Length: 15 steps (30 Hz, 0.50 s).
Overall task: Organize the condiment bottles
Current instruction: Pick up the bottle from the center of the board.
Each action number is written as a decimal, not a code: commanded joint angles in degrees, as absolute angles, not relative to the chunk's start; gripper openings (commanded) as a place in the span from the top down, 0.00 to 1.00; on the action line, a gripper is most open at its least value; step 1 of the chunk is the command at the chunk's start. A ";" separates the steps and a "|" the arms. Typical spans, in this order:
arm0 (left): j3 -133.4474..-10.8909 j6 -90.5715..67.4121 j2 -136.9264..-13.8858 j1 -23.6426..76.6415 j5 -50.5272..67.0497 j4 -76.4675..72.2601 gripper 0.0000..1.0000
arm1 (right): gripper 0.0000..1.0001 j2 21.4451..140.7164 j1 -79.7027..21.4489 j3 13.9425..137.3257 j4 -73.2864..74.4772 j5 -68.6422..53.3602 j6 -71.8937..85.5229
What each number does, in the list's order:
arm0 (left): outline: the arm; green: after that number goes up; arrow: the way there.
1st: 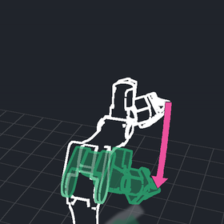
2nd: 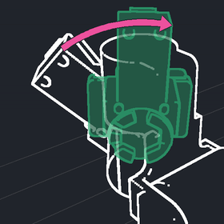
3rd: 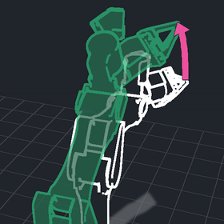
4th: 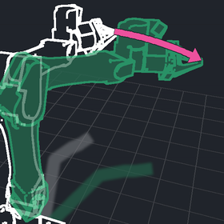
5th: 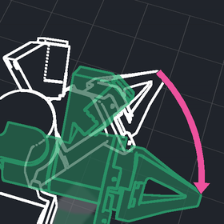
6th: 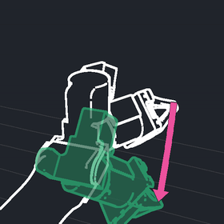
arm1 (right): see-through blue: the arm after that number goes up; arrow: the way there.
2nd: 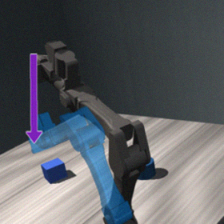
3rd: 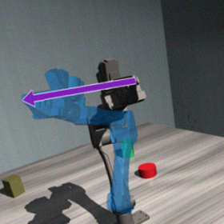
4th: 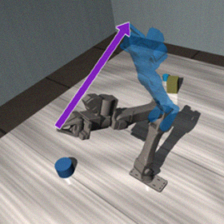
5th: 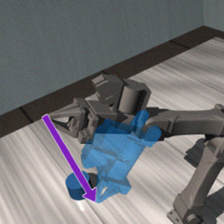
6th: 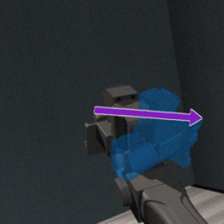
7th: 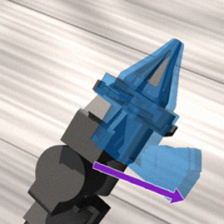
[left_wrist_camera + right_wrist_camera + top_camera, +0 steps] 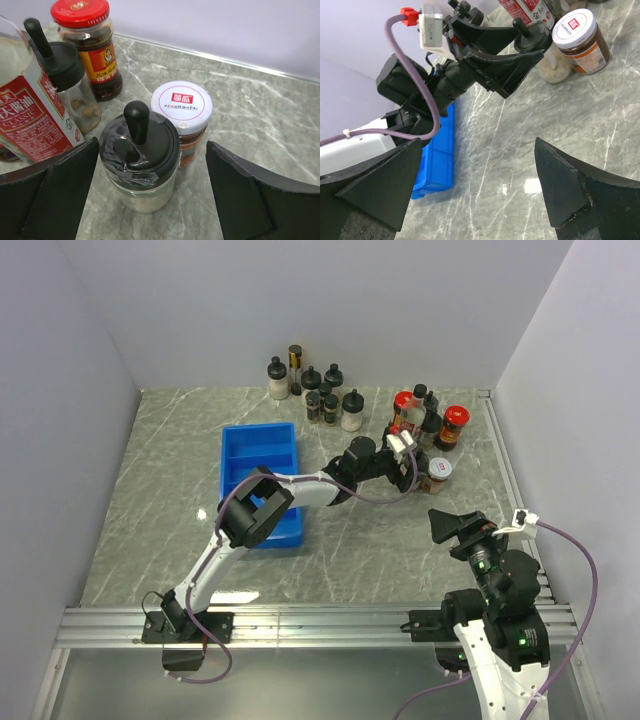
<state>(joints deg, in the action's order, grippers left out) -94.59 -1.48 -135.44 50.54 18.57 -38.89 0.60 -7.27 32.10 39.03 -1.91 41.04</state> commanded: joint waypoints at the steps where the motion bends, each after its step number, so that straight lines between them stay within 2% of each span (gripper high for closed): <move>1: -97.56 1.58 -136.67 50.80 18.99 -37.01 0.07 | 0.00 -1.23 -7.56 33.84 38.85 -1.06 40.25; 9: -99.93 1.85 -138.25 50.80 16.08 -36.04 0.06 | 0.00 -0.97 -7.56 33.49 38.23 -1.93 40.52; 15: -101.95 0.79 -139.39 50.80 17.14 -35.69 0.13 | 0.00 -1.14 -7.65 33.40 38.06 -2.02 40.61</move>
